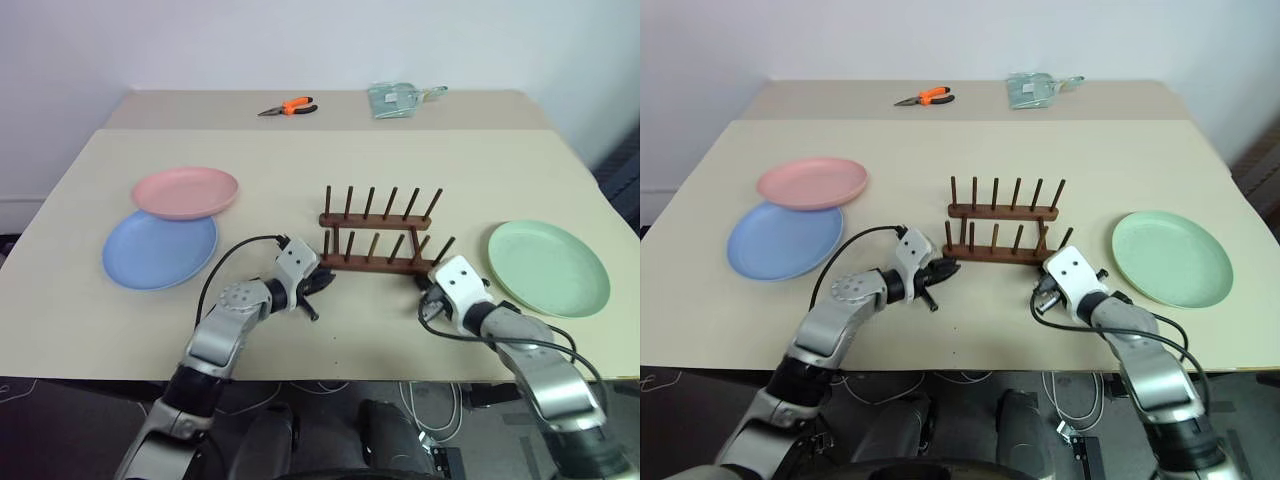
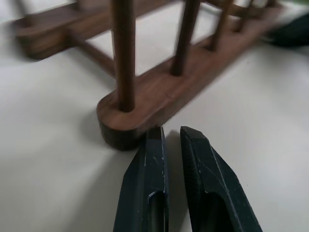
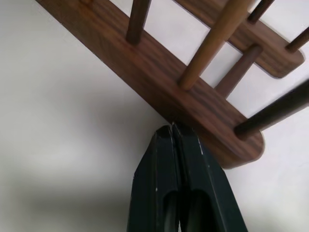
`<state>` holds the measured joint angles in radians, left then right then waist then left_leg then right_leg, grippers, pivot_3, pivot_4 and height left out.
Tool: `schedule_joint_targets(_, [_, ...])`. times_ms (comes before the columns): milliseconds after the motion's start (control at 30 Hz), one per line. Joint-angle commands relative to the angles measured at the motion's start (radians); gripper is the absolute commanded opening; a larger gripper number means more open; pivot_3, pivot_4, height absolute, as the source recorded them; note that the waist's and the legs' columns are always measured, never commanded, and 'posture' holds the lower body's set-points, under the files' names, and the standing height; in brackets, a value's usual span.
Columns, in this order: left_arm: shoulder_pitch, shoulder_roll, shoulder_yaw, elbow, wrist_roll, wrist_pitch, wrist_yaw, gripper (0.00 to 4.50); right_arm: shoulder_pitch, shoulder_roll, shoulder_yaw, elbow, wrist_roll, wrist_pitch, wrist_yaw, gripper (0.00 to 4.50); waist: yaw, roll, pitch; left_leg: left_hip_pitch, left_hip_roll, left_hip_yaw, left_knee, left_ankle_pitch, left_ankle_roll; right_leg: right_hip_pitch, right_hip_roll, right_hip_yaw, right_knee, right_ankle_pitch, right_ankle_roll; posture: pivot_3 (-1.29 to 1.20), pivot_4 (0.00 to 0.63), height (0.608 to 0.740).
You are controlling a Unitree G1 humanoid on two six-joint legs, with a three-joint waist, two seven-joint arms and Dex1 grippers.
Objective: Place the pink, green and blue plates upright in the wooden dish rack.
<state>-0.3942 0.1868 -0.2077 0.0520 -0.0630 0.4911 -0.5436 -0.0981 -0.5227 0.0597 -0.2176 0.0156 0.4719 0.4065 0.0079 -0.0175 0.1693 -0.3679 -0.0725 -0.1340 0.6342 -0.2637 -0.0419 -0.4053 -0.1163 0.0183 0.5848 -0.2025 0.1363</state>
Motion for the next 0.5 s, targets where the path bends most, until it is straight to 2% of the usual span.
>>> schedule_joint_targets(33, [-0.025,0.001,0.044,0.100,0.022,-0.034,0.067,0.54,-0.065,0.024,-0.007,0.105,-0.036,-0.022,-0.047,0.00,-0.001,0.000,0.000,0.000,0.000,0.000,-0.001,0.000,0.000,0.000,0.000,0.000,0.000,0.000,0.001,0.00,0.150,0.740])
schedule_joint_targets(167, [-0.039,0.008,0.051,0.131,0.014,-0.056,0.077,0.54,-0.109,0.037,-0.010,0.155,-0.033,-0.054,-0.038,0.00,-0.001,0.000,-0.001,0.001,0.000,0.000,-0.001,0.000,0.000,0.000,0.000,0.000,0.000,0.002,0.003,0.00,0.150,0.740])
schedule_joint_targets(267, [-0.013,0.053,0.067,0.078,-0.005,-0.058,0.042,0.48,-0.097,0.020,-0.039,0.105,0.013,-0.046,0.017,0.85,-0.004,0.000,-0.001,0.001,0.000,0.000,-0.001,0.000,0.000,0.000,0.000,0.000,0.000,0.002,0.003,0.00,0.150,0.740])
schedule_joint_targets(367, [-0.003,0.081,0.163,0.006,-0.074,-0.025,0.053,1.34,-0.064,0.001,-0.052,0.006,0.056,-0.052,0.081,2.26,-0.014,0.001,0.000,0.001,0.000,0.000,-0.003,0.000,0.000,-0.001,0.000,0.000,0.000,0.002,0.003,0.00,0.150,0.740])
schedule_joint_targets(500, [-0.081,0.076,0.363,-0.049,-0.167,0.021,0.181,3.30,-0.020,-0.030,-0.034,-0.113,0.088,-0.038,0.154,4.27,-0.020,0.000,0.001,-0.003,0.000,-0.001,-0.002,0.000,0.000,-0.005,0.000,0.000,0.001,0.002,0.003,0.00,0.150,0.740])
